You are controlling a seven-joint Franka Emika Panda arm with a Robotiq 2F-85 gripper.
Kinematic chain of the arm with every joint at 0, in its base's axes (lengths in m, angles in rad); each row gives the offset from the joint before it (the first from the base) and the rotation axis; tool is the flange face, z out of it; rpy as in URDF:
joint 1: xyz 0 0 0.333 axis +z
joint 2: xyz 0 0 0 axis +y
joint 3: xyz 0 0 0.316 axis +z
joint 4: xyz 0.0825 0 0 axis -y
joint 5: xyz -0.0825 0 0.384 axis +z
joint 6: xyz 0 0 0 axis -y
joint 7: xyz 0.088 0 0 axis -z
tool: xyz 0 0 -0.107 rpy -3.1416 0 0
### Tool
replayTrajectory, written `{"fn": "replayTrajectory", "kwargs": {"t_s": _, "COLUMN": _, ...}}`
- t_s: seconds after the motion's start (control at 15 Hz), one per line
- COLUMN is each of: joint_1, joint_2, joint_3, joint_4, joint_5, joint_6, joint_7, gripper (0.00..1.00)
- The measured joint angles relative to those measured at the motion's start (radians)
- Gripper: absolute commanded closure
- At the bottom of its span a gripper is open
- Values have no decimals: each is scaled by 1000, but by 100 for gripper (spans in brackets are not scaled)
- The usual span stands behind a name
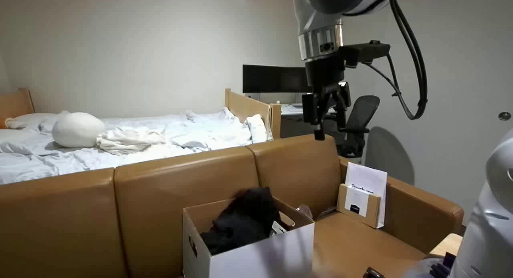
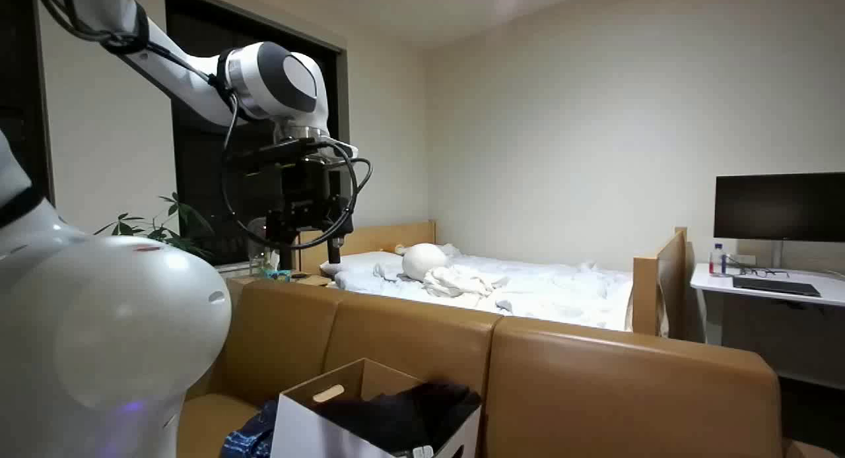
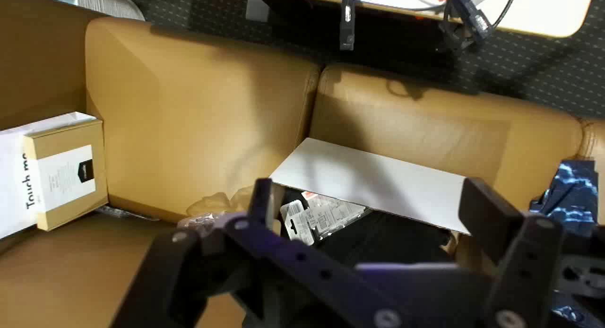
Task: Remove the black jersey from the box and put it on the couch
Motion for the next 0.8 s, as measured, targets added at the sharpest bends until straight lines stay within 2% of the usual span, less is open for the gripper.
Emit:
{"fn": "replayTrajectory", "kwargs": {"t_s": 0.67, "joint_1": 2, "joint_2": 1, "joint_3": 2, "joint_4": 3, "joint_5": 0, "joint_6": 2, "joint_7": 0, "gripper": 0}}
{"fn": "replayTrajectory", "kwargs": {"t_s": 0.8, "joint_1": 11, "joint_2": 19, "joint_3": 28, "joint_4": 36, "joint_5": -7, "joint_6": 36, "joint_7": 18, "gripper": 0}}
